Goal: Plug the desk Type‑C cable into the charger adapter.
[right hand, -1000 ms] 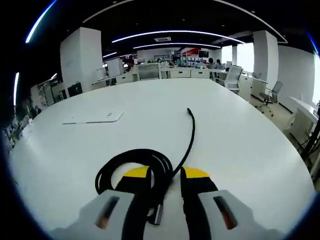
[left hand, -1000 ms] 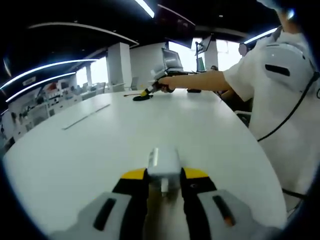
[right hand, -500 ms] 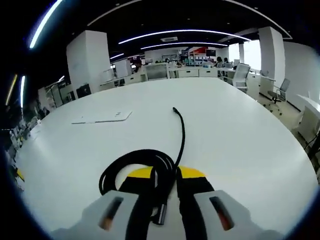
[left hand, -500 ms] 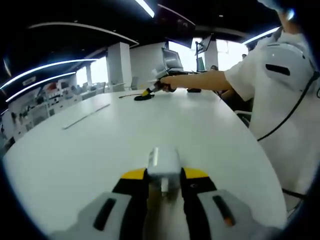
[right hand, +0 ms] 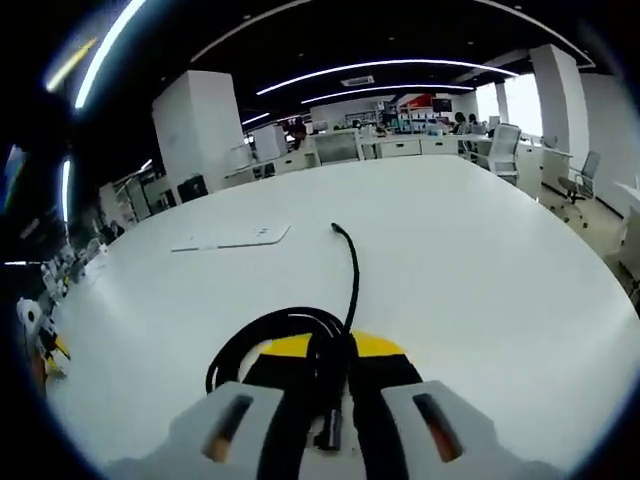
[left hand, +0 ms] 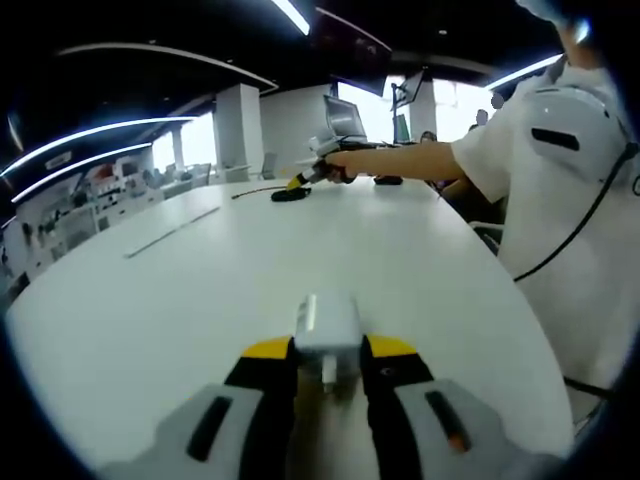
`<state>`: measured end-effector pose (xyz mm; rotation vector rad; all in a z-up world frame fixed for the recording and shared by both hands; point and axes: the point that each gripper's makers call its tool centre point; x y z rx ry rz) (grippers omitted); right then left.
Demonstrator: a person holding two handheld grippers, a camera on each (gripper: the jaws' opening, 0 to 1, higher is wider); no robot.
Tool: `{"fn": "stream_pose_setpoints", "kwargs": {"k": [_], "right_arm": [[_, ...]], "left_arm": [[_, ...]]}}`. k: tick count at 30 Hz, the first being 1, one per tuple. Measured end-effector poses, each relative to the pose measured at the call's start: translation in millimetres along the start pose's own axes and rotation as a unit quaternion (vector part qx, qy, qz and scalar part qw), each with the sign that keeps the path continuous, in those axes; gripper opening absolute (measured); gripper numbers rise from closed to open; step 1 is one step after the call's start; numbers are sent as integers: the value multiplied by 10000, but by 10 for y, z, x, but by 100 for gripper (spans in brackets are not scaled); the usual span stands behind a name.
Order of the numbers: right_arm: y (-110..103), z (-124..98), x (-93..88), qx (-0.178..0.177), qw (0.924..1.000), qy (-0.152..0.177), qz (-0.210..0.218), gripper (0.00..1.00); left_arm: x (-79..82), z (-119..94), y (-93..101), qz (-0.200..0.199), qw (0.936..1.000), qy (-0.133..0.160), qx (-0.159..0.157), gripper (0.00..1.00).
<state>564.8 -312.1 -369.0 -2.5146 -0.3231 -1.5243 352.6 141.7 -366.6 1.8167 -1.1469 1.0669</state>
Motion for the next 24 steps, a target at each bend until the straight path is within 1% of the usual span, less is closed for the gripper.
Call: {"fn": "stream_pose_setpoints", "kwargs": {"k": [3,10,15,18,19,22,24], "right_arm": [[18,12,-37,49,9998,-87,-142,6],[44,-4,-21,137,9989,-179,-415,6],[28,7,-23,199,9984,-186,-501,5],[-53,-19,-19,268,9975,-182,-622,5],[-124,-37,-28,283,9973,-182,-660,5],[-212,-54,-37,351,9963,-192,-759,5],[-365,-102,-71,373,9957,-193,-823,5]], "left_arm": [[-2,-2,1,-8,10000,3,-3,25],[-4,-5,0,-18,10000,1,-4,25],[-3,-5,-4,-18,10000,-2,-3,25],[-2,-5,-12,-20,10000,-4,-1,25],[-2,-6,-15,-20,10000,-5,-2,25],[-1,-5,-20,-20,10000,-8,-2,25],[0,-4,-22,-21,10000,-9,-4,25]]}}
Point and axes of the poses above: the point that each gripper's makers call its tool centre point, and the gripper's own axes: z roughly forward along the fingers, y roughly to its right, x roughly out of its top, and after that the axes turned 11 degrees about -z, right-handed
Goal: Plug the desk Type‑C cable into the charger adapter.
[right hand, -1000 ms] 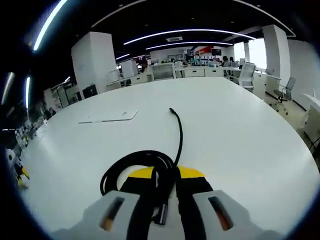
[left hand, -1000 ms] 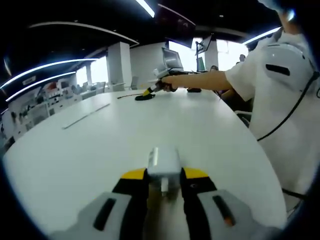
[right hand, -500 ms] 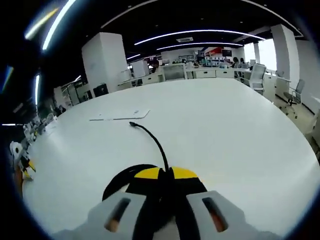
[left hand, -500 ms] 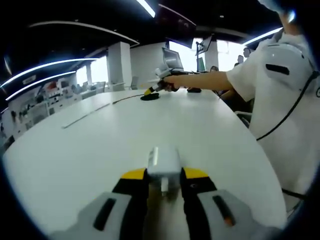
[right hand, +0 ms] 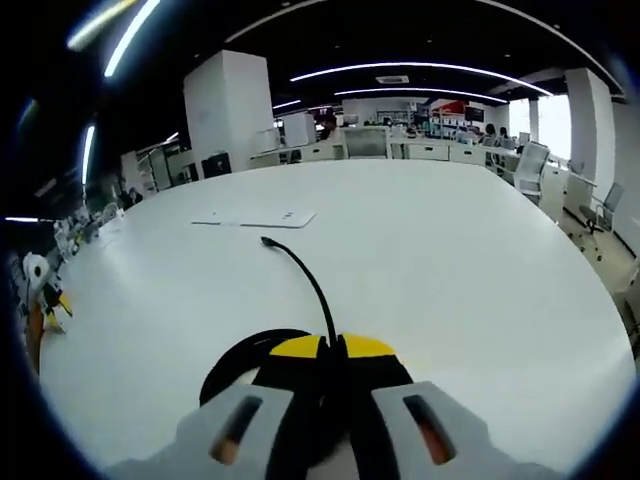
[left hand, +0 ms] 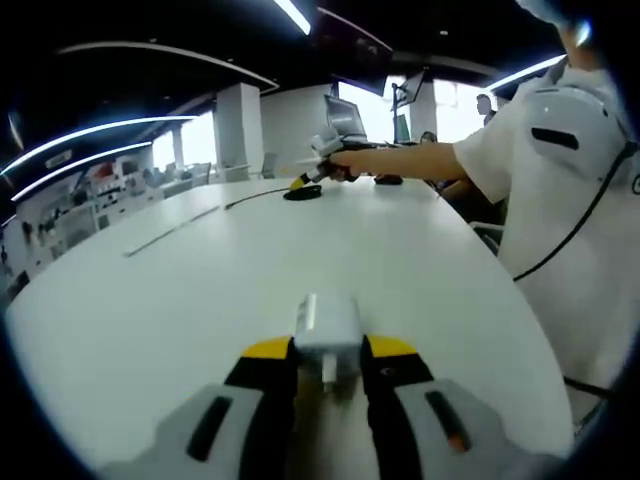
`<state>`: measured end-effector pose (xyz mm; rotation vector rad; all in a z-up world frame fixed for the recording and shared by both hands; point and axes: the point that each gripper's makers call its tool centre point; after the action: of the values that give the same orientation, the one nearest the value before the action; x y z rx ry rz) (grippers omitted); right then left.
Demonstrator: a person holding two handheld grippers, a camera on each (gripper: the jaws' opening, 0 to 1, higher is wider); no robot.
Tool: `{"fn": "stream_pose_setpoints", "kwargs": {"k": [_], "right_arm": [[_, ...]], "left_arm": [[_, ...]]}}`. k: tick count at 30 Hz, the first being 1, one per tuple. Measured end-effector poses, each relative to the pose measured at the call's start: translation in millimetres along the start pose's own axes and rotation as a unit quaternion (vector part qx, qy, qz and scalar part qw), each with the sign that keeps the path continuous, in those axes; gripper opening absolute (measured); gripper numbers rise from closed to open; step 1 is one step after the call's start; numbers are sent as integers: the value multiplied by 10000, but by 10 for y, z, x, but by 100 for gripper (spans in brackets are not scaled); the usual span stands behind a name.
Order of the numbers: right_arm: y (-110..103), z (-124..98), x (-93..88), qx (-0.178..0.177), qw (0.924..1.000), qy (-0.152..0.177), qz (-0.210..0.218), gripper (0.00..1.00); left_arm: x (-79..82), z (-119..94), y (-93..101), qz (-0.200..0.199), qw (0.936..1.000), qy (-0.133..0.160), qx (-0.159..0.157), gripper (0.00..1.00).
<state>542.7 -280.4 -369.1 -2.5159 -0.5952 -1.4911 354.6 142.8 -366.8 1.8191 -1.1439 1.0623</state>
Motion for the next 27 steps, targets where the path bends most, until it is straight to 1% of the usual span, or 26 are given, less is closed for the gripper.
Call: {"fn": "stream_pose_setpoints", "kwargs": {"k": [4,6,7,10,15,20,27], "right_arm": [[-32,4,3,115,9998,12,-132,5],[-95,-1,7,178,9996,21,-217,5],[-59,13,5,211,9994,25,-258,5],[-39,29,5,304,9989,60,-356,5],[-73,8,-2,400,9982,88,-428,5],[-164,-37,-13,496,9973,125,-533,5],[-311,-95,-34,638,9956,54,-690,5]], "left_arm": [[0,2,-5,-1,10000,-3,-4,25],[1,5,-6,1,10000,-7,-3,25],[1,5,-6,0,10000,-5,-4,25],[-1,8,-5,5,10000,-11,-2,25],[-3,12,-2,9,10000,-18,6,25],[-6,12,2,3,10000,-22,4,25],[-12,16,10,5,10000,-32,5,25]]}}
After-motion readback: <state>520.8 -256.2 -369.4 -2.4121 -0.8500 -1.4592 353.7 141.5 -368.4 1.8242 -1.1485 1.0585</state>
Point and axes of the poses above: the point that each gripper's makers call its tool centre point, and the gripper's own axes: z roughly forward along the fingers, y roughly to its right, x roughly out of its top, and after that the axes turned 11 degrees about -z, right-handed
